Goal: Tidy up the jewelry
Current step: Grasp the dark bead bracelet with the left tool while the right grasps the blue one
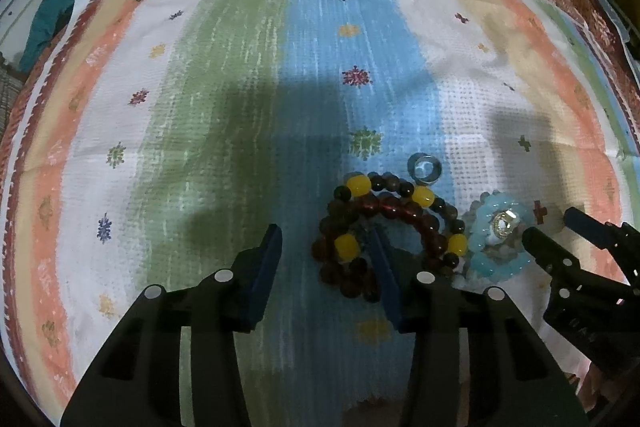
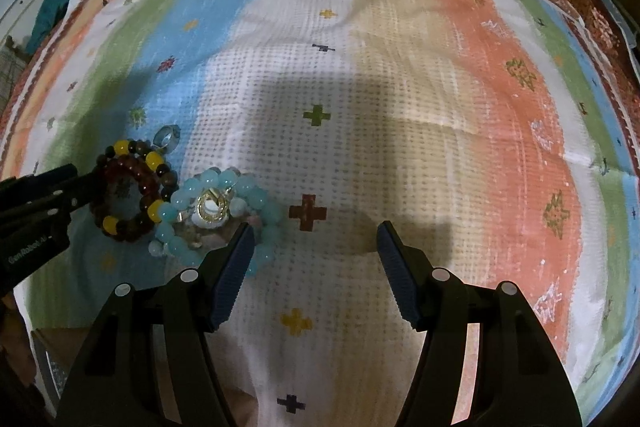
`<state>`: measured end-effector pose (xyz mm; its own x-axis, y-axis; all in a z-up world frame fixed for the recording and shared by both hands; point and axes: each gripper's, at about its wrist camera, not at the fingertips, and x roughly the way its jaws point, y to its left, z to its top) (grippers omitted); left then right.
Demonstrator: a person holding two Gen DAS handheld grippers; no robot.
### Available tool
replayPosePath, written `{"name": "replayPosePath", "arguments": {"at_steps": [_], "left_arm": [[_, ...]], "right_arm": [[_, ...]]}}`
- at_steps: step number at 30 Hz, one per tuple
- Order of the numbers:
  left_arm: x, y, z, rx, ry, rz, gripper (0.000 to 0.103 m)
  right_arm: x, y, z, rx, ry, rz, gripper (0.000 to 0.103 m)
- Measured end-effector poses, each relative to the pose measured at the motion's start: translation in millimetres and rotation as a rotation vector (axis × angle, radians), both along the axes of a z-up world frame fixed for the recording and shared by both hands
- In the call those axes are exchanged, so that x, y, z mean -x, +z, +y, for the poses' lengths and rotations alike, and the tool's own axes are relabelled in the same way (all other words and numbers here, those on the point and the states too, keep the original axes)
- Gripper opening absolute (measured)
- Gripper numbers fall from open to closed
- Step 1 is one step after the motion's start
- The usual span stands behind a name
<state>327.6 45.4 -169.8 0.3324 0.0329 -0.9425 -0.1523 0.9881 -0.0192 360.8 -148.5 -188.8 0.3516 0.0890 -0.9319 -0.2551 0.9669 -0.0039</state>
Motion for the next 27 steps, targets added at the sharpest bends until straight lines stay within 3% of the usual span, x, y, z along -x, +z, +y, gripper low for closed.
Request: {"name": "replayPosePath", "arguments": {"at_steps": [2, 7, 9, 10, 11, 19, 27], "left_arm": [[-1.9, -3.8, 1.0, 0.002, 0.002, 0.004, 0.041], [-6.1, -10.3, 1.3, 0.021, -0.008, 0.006, 0.021], [-6.7, -8.8, 0.9, 0.018, -0.011, -0.003, 0.017], [-6.8, -8.3, 1.2, 0.016, -0.008, -0.005, 0.015], [-6.7, -7.9, 2.0, 0.017, -0.004, -0.007, 0.014], [-7.3, -7.0, 7.3, 0.050, 0.009, -0.001, 0.014], [-5.6, -3.5, 10.2, 0.062, 0.010, -0.003, 0.012]], "right_arm": [[-0.5, -1.8, 0.4, 0.006, 0.003, -0.001, 0.064], [-2.7, -4.1, 0.8, 0.007, 0.009, -0.003, 0.063], [-3.6, -3.3, 2.1, -0.004, 0.020, -0.004, 0.053], [-4.1, -3.1, 3.0, 0.005, 0.019, -0.006, 0.039], [-4.3, -2.8, 4.0, 0.019, 0.018, -0.011, 0.028], [-3.6, -4.0, 5.1, 0.018, 0.042, -0.010, 0.013], [-1.7, -2.7, 4.7, 0.015, 0.047, -0.019, 0.012]]}}
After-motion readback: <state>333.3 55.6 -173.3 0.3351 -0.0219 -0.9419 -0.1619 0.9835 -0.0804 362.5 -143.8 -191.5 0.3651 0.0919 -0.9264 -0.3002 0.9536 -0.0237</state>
